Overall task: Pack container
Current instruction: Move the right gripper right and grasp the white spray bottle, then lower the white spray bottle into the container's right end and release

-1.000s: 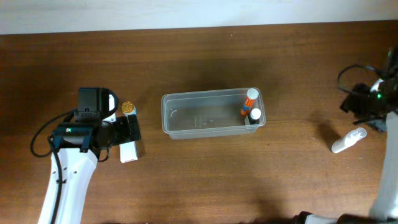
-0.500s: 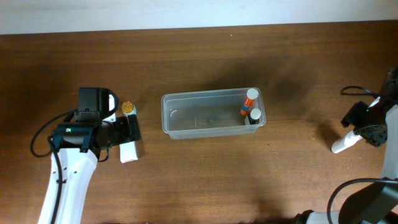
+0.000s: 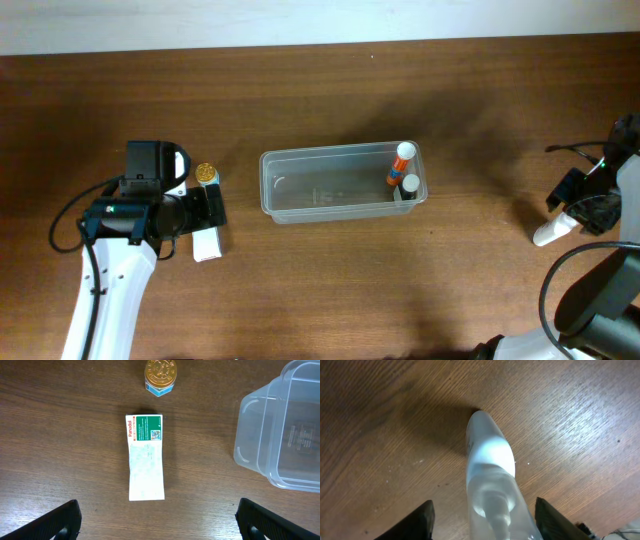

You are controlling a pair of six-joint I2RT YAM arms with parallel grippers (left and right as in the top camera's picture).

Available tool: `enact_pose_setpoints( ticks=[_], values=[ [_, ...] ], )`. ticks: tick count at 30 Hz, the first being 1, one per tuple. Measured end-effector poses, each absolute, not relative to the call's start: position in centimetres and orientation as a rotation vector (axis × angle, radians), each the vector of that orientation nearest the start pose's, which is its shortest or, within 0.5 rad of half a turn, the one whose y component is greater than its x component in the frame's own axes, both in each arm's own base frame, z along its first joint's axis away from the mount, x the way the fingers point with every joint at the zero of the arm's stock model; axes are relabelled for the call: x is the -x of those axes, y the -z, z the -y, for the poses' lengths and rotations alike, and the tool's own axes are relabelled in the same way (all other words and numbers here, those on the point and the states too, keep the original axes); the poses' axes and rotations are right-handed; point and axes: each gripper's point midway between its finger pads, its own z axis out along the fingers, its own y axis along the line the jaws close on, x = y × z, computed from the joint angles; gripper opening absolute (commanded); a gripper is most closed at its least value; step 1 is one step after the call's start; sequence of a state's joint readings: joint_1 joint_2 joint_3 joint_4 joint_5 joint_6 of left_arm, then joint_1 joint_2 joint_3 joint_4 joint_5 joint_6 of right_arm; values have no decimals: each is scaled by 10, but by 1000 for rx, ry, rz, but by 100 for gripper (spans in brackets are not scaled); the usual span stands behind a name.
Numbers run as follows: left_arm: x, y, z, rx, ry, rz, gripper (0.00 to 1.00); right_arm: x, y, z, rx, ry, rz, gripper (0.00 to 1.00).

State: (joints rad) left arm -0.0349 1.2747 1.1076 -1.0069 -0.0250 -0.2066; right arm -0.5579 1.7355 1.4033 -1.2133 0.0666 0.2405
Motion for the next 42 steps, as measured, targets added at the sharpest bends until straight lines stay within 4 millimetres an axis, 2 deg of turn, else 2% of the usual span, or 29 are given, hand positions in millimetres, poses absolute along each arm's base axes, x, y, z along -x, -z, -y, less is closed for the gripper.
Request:
enact_pose_setpoints(
  ticks=[1, 3, 7, 16, 20, 22, 24, 25, 27, 28, 29, 30, 32, 33, 37, 39, 42],
  values=[
    [-290, -158, 6, 242, 32, -2734, 99, -267, -105, 180, -1210, 111, -2877, 38],
    [-290, -158, 6, 242, 32, -2733, 99, -267, -105, 180, -1211, 109, -2877, 31],
    [-290, -158, 6, 242, 32, -2734, 99, -268, -105, 181, -1205, 111, -2875, 23],
    [-290, -158, 6, 242, 32, -2733, 99, -267, -106, 175, -1205, 71, -2887, 17],
    [-290, -158, 6, 242, 32, -2734, 99, -267, -110, 159, -1142, -16, -2931, 17],
    [-290, -158, 6, 242, 32, -2734, 100, -270, -122, 145, -1057, -51, -2953, 17],
    [-290, -158, 6, 242, 32, -2734, 99, -284, -164, 111, -819, -73, -2938, 17],
    [-290, -158, 6, 242, 32, -2734, 99, -288, -176, 101, -758, -73, -2925, 17],
    [-290, -158, 6, 242, 32, -2734, 99, -295, -209, 71, -577, -81, -2885, 17],
    [-290, -158, 6, 242, 32, -2733, 99, -299, -229, 47, -448, -103, -2846, 17],
    [-290, -158, 6, 242, 32, -2734, 100, -300, -241, 33, -376, -107, -2820, 18],
    [-290, -158, 6, 242, 32, -2734, 99, -299, -260, 6, -242, -137, -2772, 18],
    [-290, -158, 6, 242, 32, -2733, 99, -296, -275, -27, -80, -166, -2730, 17],
    [-290, -158, 6, 242, 32, -2734, 99, -292, -279, -48, 21, -192, -2717, 18],
    [-290, -158, 6, 242, 32, -2734, 99, -292, -275, -100, 252, -245, -2709, 17],
    [-290, -158, 6, 242, 32, -2734, 99, -296, -266, -115, 303, -240, -2725, 17],
    [-290, -158, 6, 242, 32, -2734, 99, -305, -245, -126, 333, -220, -2781, 18]
  ],
)
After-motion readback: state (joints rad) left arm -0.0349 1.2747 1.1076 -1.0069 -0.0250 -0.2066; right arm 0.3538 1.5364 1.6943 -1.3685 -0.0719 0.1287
